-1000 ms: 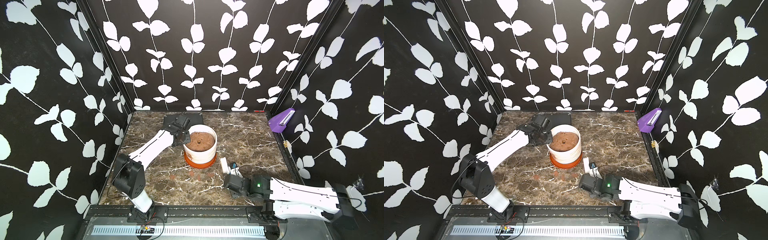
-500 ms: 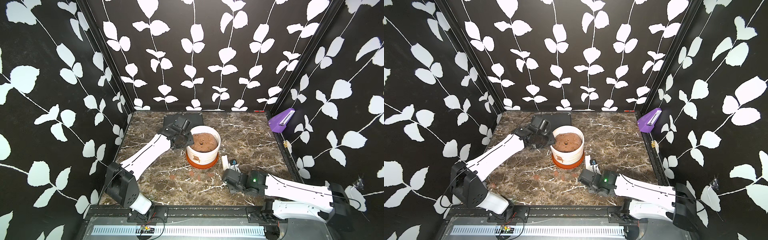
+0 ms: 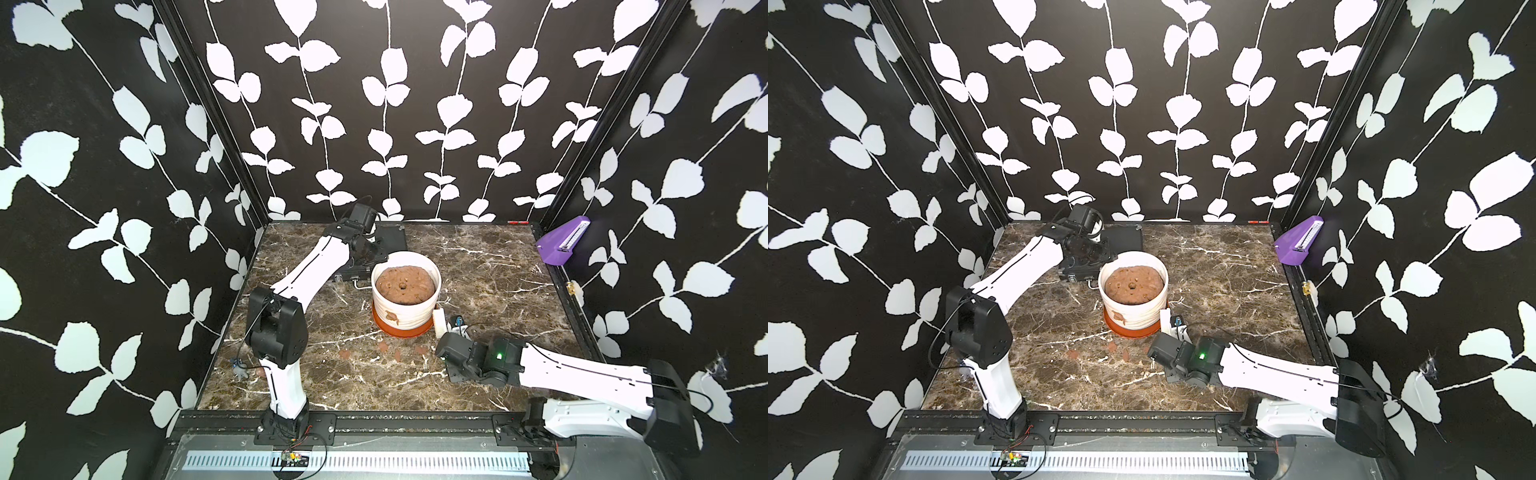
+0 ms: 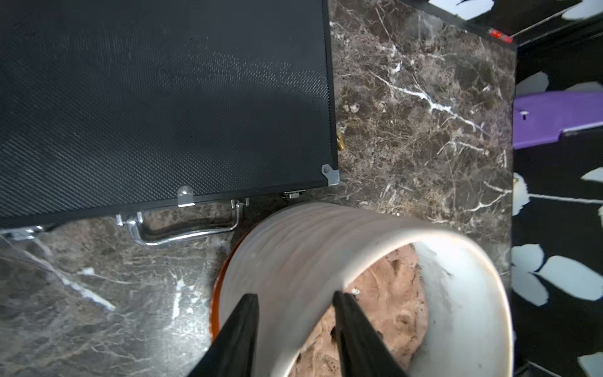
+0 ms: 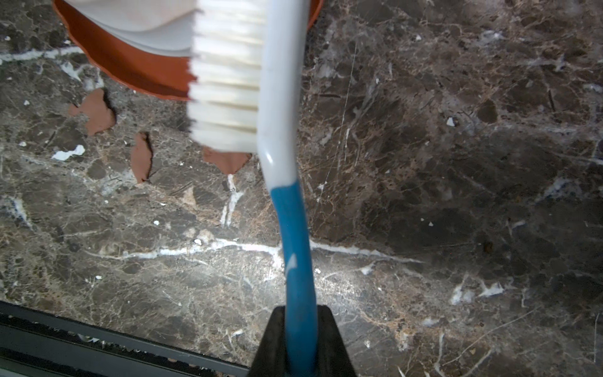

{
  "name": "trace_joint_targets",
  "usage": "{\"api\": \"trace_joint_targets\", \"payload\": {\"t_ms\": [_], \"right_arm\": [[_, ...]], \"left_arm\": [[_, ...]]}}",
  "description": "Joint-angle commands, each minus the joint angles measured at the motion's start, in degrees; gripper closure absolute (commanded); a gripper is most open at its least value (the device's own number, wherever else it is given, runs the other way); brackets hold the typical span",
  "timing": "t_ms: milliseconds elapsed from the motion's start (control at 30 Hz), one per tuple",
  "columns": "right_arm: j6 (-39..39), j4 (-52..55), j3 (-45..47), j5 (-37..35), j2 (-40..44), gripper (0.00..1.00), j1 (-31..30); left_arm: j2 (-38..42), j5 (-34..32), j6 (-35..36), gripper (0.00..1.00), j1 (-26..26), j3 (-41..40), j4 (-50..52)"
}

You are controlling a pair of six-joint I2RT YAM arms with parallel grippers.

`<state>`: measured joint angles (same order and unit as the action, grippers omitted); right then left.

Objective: Scrub the dried mud off the ceramic pot
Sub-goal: Rotate the pot at the center of the board.

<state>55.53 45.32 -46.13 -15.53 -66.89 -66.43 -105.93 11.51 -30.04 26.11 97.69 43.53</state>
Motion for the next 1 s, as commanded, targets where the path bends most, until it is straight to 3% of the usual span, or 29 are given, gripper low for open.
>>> {"api": "trace_joint_targets", "payload": {"t_ms": [0,167,267,300,533,800,833,933,967], "right_arm": [[0.59,-0.86,0.67,-0.23,0.85,1.0,0.41],[0.79,-0.86,0.69,-0.16,1.04,1.0,0.43],[1.21,-0.84,0.77,-0.33,1.66,1.0,0.46],[1.39,-0.85,0.85,-0.42,1.83,1.0,0.45],[2.67,-1.55,1.61,-1.78,2.02,1.0,0.71],[1.97,2.19,2.17,-2.83,6.61,1.0,5.47],[1.67,2.73,2.42,-2.85,7.55,1.0,6.2],[0.98,3.4,3.49,-2.22,9.74,1.0,8.07],[0.72,3.53,3.71,-1.96,10.05,1.0,8.59]], "left_arm": [[-1.34,3.02,4.78,0.59,0.37,0.7,3.04],[-2.15,2.23,4.78,0.69,0.36,0.92,4.4],[-1.63,2.79,2.01,0.96,0.35,0.18,5.18],[-1.12,3.46,0.65,1.0,0.39,-0.7,4.65],[5.31,5.1,-8.87,1.0,2.33,-8.95,-2.54],[8.7,2.45,-8.91,1.0,6.98,-4.14,2.86],[9.32,2.03,-8.93,0.97,7.09,-3.82,3.34],[11.02,1.96,-9.53,0.7,7.2,-3.92,3.44],[11.19,2.25,-9.65,0.67,7.2,-4.18,3.22]]}}
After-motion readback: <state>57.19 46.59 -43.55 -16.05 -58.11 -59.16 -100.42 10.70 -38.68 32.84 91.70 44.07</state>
